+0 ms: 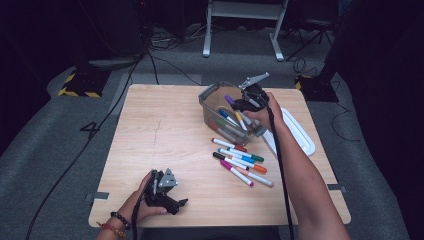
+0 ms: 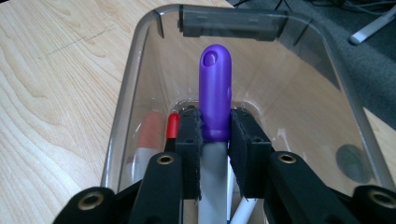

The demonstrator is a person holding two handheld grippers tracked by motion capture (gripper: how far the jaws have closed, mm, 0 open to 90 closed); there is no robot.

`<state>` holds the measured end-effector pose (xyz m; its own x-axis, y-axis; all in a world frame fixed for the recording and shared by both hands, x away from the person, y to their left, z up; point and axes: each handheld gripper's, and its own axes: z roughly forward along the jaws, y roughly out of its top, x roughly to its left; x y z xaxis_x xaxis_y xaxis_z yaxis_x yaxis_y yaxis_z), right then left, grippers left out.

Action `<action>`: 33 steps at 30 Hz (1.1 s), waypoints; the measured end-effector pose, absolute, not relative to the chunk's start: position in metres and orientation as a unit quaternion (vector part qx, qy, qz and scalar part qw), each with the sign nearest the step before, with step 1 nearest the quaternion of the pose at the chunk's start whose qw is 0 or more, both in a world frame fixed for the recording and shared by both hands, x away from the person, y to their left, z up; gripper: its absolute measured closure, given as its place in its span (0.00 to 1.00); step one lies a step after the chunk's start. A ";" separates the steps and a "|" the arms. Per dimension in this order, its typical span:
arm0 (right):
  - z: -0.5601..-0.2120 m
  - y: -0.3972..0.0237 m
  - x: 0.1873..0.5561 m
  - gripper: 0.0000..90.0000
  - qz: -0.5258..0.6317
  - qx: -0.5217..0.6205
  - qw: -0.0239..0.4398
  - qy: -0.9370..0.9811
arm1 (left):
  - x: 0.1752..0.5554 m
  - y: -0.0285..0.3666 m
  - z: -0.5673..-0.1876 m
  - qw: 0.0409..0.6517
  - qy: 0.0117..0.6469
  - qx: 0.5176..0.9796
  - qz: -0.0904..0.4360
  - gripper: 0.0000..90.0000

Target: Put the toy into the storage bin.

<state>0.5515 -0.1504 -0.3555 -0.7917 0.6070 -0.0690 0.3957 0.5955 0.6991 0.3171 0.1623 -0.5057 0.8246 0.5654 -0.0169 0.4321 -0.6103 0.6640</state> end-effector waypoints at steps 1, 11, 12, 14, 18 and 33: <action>-0.357 -0.150 0.553 0.83 0.345 0.286 0.150 0.881 | 0.317 0.162 -0.506 0.342 0.279 0.892 0.098 0.01; -0.374 -0.134 0.560 0.83 0.303 0.282 0.138 0.900 | 0.317 0.163 -0.506 0.341 0.278 0.893 0.097 0.01; -0.376 -0.132 0.560 0.83 0.298 0.279 0.138 0.902 | 0.317 0.163 -0.506 0.341 0.278 0.893 0.097 0.01; -0.378 -0.129 0.559 0.83 0.292 0.278 0.132 0.906 | 0.317 0.163 -0.506 0.341 0.277 0.893 0.097 0.01; -0.383 -0.124 0.559 0.82 0.269 0.276 0.113 0.916 | 0.317 0.163 -0.506 0.341 0.277 0.893 0.097 0.01; -0.353 -0.147 0.531 0.60 0.364 0.279 0.158 0.874 | 0.317 0.163 -0.506 0.341 0.277 0.893 0.097 0.00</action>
<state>0.5315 -0.1467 -0.3533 -0.7942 0.6031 -0.0739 0.3725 0.5793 0.7250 0.3171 0.1628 -0.5057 0.8282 0.5602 -0.0159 0.4280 -0.6141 0.6631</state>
